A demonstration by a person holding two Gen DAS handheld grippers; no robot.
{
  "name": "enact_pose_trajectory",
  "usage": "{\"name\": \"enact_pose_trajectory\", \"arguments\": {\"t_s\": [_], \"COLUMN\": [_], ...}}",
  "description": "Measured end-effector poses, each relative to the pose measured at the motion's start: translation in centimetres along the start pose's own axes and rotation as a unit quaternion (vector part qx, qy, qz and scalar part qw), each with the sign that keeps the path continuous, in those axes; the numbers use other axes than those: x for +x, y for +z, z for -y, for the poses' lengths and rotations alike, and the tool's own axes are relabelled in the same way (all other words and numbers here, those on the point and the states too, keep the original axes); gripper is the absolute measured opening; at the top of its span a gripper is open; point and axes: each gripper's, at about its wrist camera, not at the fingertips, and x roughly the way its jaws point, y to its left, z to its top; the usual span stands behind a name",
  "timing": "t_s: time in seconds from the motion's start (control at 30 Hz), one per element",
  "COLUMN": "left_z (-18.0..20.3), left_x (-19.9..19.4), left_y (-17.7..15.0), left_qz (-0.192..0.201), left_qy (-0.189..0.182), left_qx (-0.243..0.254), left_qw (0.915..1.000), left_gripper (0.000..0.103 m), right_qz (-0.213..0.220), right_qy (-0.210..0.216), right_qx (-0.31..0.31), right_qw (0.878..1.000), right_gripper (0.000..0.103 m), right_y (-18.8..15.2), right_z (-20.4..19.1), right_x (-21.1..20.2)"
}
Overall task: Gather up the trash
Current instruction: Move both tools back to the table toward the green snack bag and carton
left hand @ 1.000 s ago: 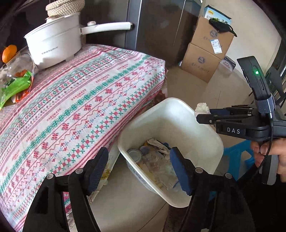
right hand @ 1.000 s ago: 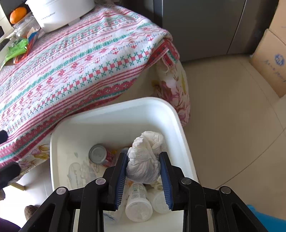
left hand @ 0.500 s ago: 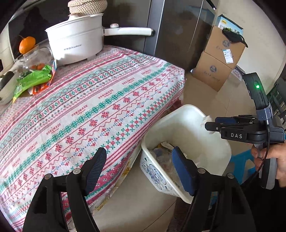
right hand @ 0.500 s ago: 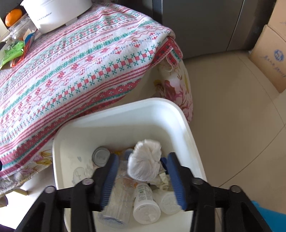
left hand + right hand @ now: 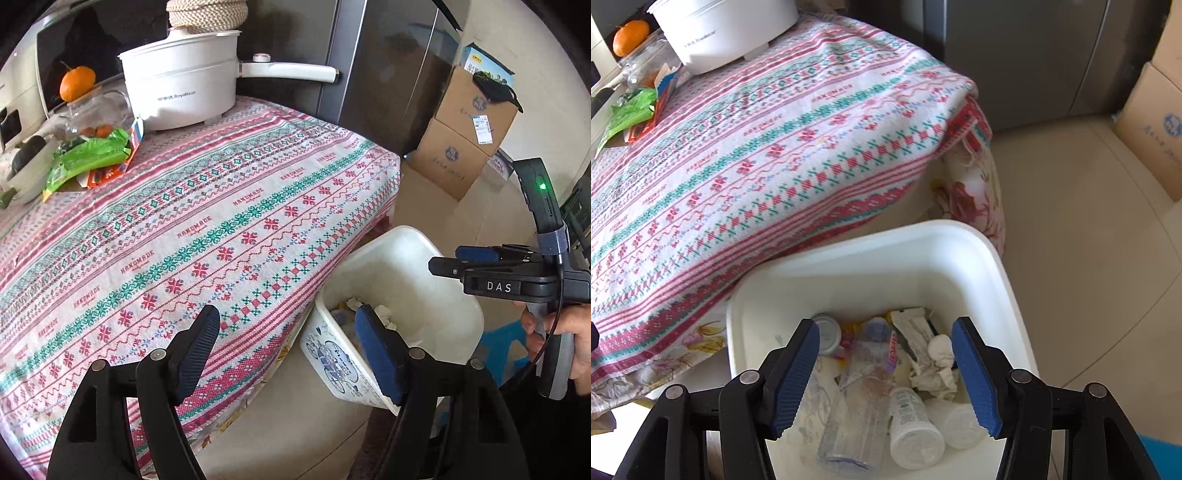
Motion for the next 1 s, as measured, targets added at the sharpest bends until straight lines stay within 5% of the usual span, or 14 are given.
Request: {"name": "enact_pose_trajectory", "arguments": {"t_s": [0.43,0.63,0.87,1.0], "left_z": [-12.5,-21.6,-28.7,-30.5], "left_x": [-1.1,-0.1,2.3,4.3], "left_y": [3.2,4.5,7.7,10.2], "left_qz": [0.012,0.038,0.081,0.097], "left_qy": [0.048,0.064,0.048,0.032], "left_qx": [-0.14,-0.243,-0.33,-0.358], "left_qw": [0.9889,0.9672,0.9393,0.928], "left_gripper": [0.078,0.078,0.075,0.056], "right_qz": [0.02,0.037,-0.004,0.002], "right_qy": [0.012,0.036,0.048,0.033], "right_qx": [-0.112,-0.134,-0.135,-0.135], "right_qw": [0.993,0.99,0.99,0.99], "right_gripper": [0.075,0.081,0.081,0.081], "right_y": [6.9,9.3,11.3,12.5], "right_z": [-9.5,-12.9,-14.1,-13.7], "right_x": [-0.7,1.5,4.5,5.2]}}
